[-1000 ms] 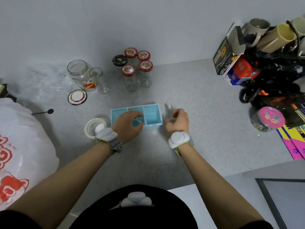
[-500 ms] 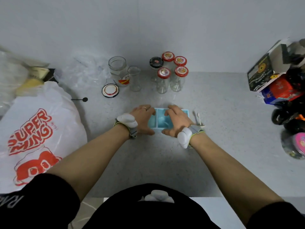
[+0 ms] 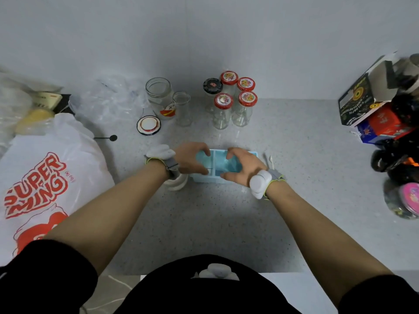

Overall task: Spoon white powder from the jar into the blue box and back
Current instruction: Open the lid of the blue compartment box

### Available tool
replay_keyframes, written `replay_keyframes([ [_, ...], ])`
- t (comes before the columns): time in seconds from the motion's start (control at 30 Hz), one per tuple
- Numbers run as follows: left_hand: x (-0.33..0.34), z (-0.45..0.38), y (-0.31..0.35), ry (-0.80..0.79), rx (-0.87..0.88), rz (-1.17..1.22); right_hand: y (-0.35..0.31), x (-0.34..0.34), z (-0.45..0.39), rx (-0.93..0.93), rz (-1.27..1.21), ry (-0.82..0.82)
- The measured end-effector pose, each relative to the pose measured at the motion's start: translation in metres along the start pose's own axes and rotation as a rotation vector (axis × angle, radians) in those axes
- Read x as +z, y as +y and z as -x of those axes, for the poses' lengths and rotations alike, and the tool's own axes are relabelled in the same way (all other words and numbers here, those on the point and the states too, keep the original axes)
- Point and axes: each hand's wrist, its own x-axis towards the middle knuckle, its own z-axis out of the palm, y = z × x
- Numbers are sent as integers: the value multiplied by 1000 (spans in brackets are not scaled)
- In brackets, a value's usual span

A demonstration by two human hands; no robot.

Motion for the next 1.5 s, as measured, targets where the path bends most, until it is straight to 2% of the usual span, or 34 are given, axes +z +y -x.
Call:
replay_keyframes([
  [0.1, -6, 0, -1, 4, -9, 142, 1, 4, 2, 78, -173, 83],
  [0.27, -10, 0, 1, 74, -52, 314, -2, -2, -7, 82, -206, 149],
  [0.5, 5, -9, -3, 252, -174, 352, -9, -2, -24, 177, -244, 214],
  [0.73, 13, -10, -3, 312, -201, 401, -9, 2, -20, 162, -248, 252],
  [0.93, 17, 22, -10, 402, -177, 394, -5, 11, 0, 130, -51, 385],
  [0.97, 19, 27, -11, 425, -176, 374, -5, 10, 1, 138, -16, 357],
  [1.13, 36, 60, -22, 533, -180, 427, -20, 14, 1, 261, 199, 0],
  [1.23, 50, 77, -34, 633, -191, 384, -29, 16, -2, 283, 300, -59],
  [1.37, 64, 84, -43, 612, -300, 438, -37, 13, -6, 336, 283, -86],
  [1.5, 72, 79, -47, 543, -323, 576, -39, 9, -8, 355, 253, -98],
])
